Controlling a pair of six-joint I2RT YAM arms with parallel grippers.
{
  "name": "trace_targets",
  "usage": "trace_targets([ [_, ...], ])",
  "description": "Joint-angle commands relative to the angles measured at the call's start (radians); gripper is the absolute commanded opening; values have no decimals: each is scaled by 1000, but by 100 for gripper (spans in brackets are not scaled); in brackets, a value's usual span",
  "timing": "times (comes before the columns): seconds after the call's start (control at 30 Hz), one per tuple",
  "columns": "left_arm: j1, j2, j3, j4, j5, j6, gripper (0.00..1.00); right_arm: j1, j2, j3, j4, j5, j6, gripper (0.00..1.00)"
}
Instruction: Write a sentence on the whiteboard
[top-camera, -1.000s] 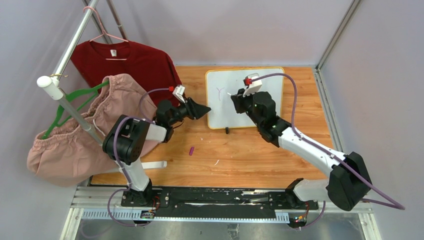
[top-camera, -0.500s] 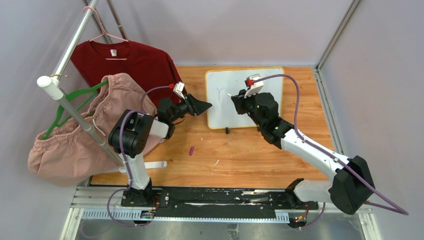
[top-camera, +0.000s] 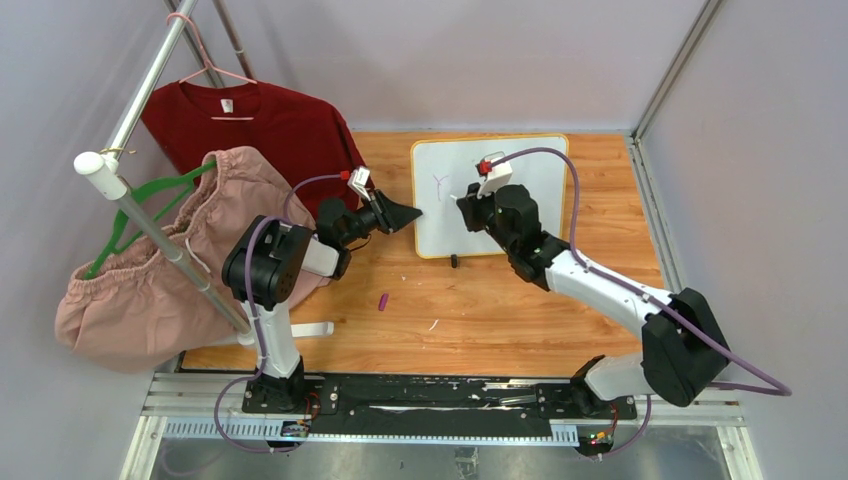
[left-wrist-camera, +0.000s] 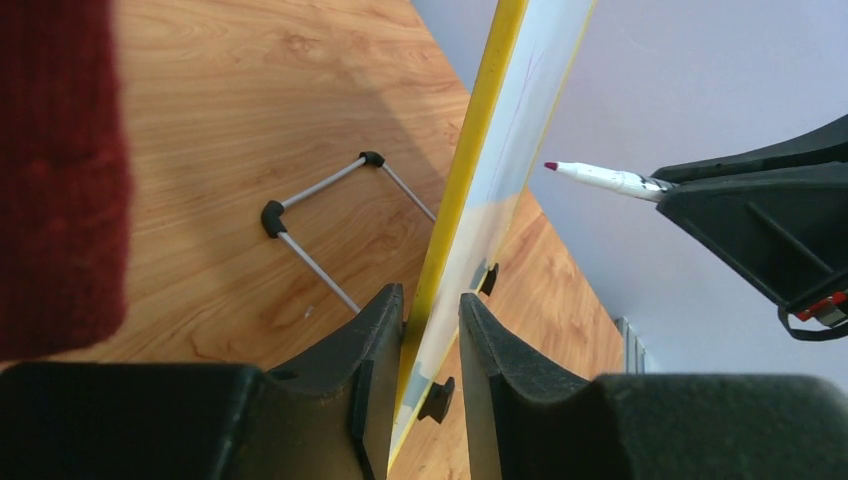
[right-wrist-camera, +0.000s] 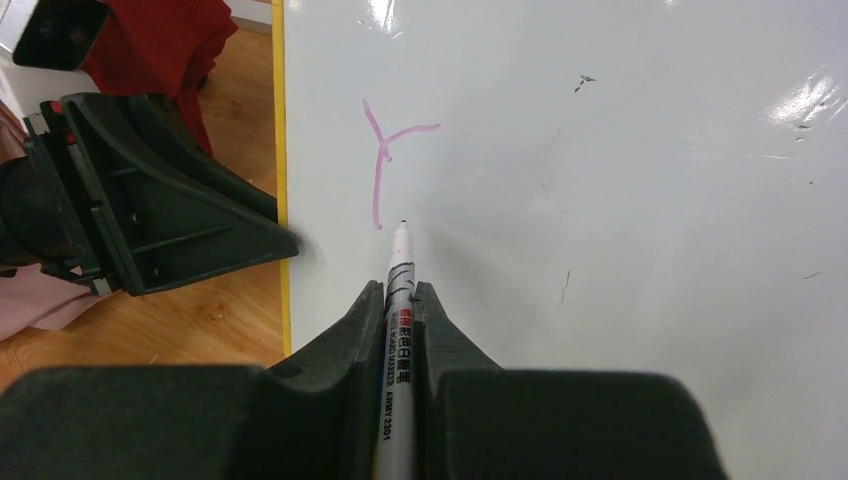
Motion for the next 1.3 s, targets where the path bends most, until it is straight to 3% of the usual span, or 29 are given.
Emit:
trace_targets([
  [0.0,3,11,3,53,15,14,31,-11,26,51,71,34,15,0],
  [0.7,3,9,0,53,15,21,26,-10,104,80,50,56,8,0],
  [1.27,3,8,0,61,14,18,25,-12,77,43,-19,54,-6,0],
])
